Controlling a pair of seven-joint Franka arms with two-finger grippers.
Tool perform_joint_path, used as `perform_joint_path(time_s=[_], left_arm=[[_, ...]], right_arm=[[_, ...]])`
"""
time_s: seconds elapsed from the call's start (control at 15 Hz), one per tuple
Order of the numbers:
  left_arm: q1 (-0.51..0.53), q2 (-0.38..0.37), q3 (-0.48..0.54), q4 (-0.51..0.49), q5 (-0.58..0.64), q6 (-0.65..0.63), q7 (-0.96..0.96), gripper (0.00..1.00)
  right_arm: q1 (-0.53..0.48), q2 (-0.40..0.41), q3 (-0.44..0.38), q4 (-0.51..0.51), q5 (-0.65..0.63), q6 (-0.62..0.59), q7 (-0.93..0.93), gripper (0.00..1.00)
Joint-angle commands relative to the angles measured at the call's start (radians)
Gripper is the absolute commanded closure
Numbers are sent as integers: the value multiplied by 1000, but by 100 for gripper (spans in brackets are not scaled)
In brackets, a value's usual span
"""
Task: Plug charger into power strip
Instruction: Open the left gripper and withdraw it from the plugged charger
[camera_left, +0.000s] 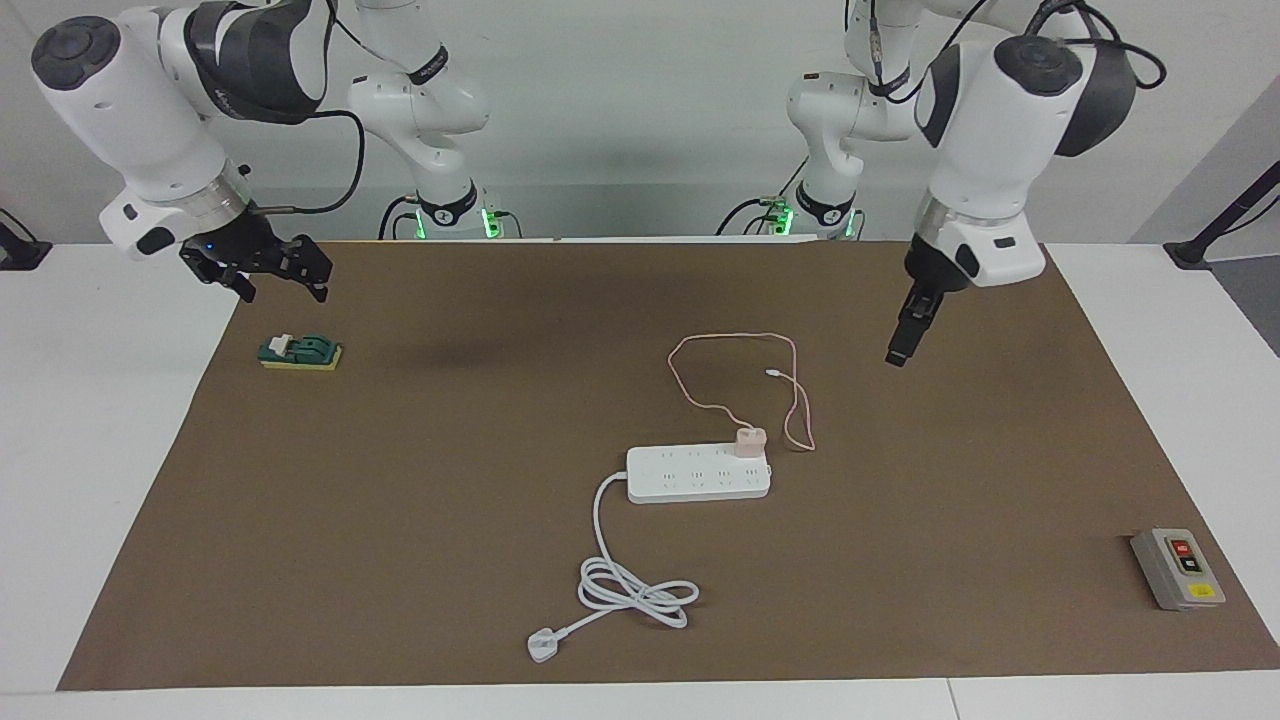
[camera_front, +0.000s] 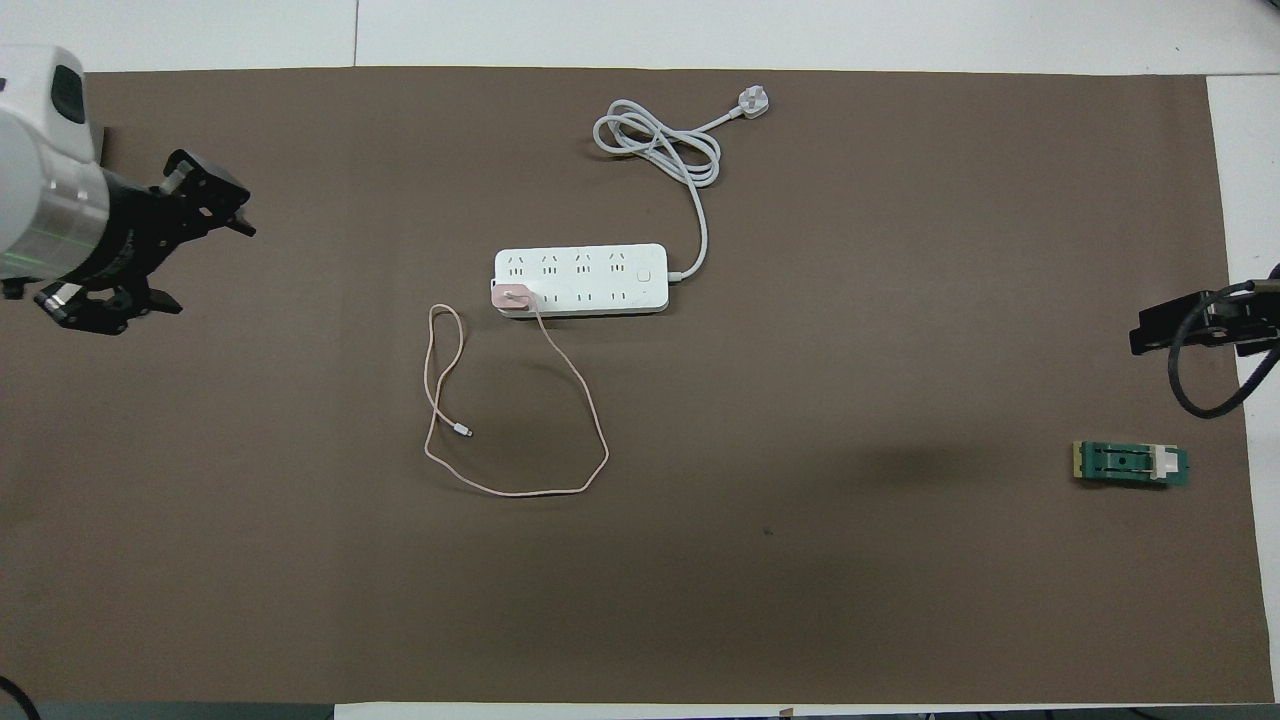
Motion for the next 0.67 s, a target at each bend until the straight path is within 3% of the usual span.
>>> perform_joint_path(time_s=[0.0, 0.33, 0.6], left_arm=[[62, -30, 0, 12, -14, -69, 253, 9], [185, -98, 0, -1, -14, -135, 628, 8], [245, -164, 0, -18, -15, -252, 725, 5]], right_arm=[[-15, -14, 14, -5, -13, -11, -17, 0], [-15, -14, 14, -5, -13, -11, -17, 0], [-15, -14, 14, -5, -13, -11, -17, 0]])
